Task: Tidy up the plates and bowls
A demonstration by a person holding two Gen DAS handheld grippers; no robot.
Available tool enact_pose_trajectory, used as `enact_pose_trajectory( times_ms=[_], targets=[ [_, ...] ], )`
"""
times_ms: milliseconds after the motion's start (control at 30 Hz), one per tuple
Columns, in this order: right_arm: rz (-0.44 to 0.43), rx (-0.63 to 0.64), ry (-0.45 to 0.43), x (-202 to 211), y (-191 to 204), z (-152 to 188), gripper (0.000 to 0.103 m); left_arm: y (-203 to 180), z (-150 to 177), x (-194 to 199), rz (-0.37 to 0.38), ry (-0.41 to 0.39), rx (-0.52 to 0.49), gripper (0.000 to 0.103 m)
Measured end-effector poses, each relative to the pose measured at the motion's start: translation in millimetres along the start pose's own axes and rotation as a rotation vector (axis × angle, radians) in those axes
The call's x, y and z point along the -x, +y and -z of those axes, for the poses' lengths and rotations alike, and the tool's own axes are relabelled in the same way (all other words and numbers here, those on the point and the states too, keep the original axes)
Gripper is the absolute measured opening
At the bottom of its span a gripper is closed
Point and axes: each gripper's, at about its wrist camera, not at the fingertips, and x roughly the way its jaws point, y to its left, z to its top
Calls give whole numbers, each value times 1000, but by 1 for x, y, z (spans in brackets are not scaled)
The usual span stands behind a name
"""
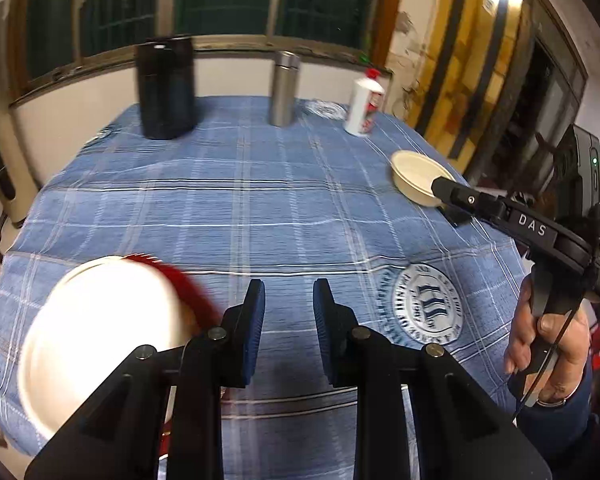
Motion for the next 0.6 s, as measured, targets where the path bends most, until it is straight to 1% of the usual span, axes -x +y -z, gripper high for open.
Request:
enact_pose_trajectory(
  times_ms=[100,167,233,267,300,333,367,400,533,600],
  targets=[
    [50,-31,-24,11,-28,-3,30,-26,-6,-13,23,28,-31,22],
    [117,-23,-30,17,-42,-7,32,-40,-9,-20,27,41,-51,22],
    [161,-17,-35,20,-53,-12,34,-55,-13,-28,30,55,-74,22],
    [207,-7,-34,21,-59,-17,35,-61,-15,-31,32,62,-81,22],
    [230,2,-36,22,-62,-20,38,-68,-19,-35,36,70,-88,22],
    [262,9,-44,23,-67,-25,38,-71,-21,-38,38,75,-91,22],
    [294,16,-47,22,-71,-31,42,-77,-24,-42,41,80,-96,22],
    [326,24,-54,21,-77,-39,44,-83,-28,-47,46,87,-102,22],
    [452,37,-93,13,-99,-59,44,-102,-38,-63,44,104,-115,22],
    [513,45,-104,5,-114,-63,45,-108,-42,-73,44,118,-119,22]
  ],
)
